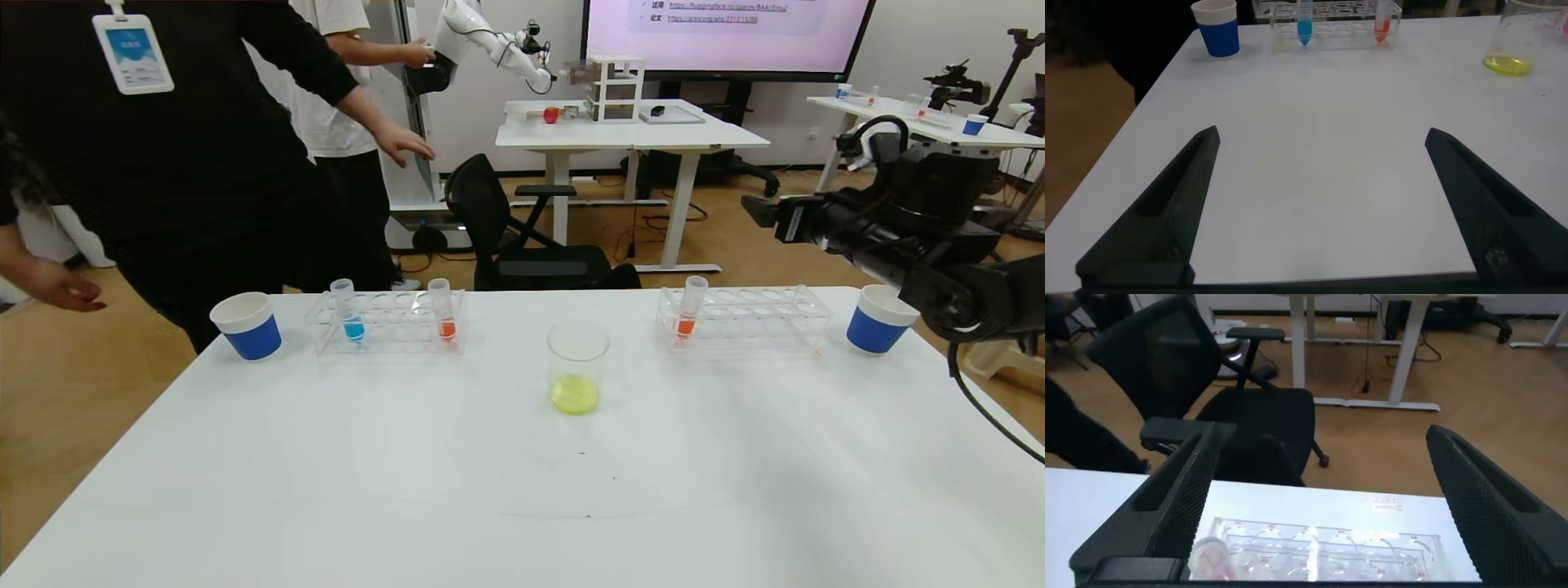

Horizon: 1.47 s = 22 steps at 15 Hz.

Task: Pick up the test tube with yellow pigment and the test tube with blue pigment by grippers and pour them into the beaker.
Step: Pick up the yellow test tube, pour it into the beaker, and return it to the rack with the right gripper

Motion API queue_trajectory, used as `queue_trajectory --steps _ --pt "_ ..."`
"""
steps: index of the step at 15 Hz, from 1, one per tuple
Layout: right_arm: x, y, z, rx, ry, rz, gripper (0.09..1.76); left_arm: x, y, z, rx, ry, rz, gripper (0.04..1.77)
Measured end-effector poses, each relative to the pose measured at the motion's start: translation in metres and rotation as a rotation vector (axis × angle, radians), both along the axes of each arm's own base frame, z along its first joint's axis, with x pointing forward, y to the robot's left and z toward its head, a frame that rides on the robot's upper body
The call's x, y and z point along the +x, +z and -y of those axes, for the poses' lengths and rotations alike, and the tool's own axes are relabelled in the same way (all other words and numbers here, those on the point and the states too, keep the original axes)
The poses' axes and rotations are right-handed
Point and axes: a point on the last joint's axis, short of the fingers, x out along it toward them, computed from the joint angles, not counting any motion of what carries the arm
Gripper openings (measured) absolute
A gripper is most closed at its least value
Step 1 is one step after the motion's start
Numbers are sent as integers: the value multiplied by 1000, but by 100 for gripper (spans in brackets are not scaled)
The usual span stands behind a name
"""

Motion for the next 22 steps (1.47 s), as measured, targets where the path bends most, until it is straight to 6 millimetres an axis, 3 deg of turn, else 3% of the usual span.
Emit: queue_trajectory --steps 3,6,10,12,17,19,22 --pt "-45 29 -10 5 32 51 174 0 0 0 0 1 0 175" --pt "-103 65 -5 10 27 140 174 0 0 0 0 1 0 175" --pt "-207 106 5 11 12 325 174 0 0 0 0 2 0 175" --pt "-263 112 9 10 9 401 174 0 0 0 0 2 0 175" --pt "-386 85 16 -59 -40 538 174 0 0 0 0 1 0 175" --pt "-419 62 17 -84 -60 549 174 0 0 0 0 1 0 175" --pt "-452 17 17 -101 -69 514 174 0 0 0 0 1 0 175"
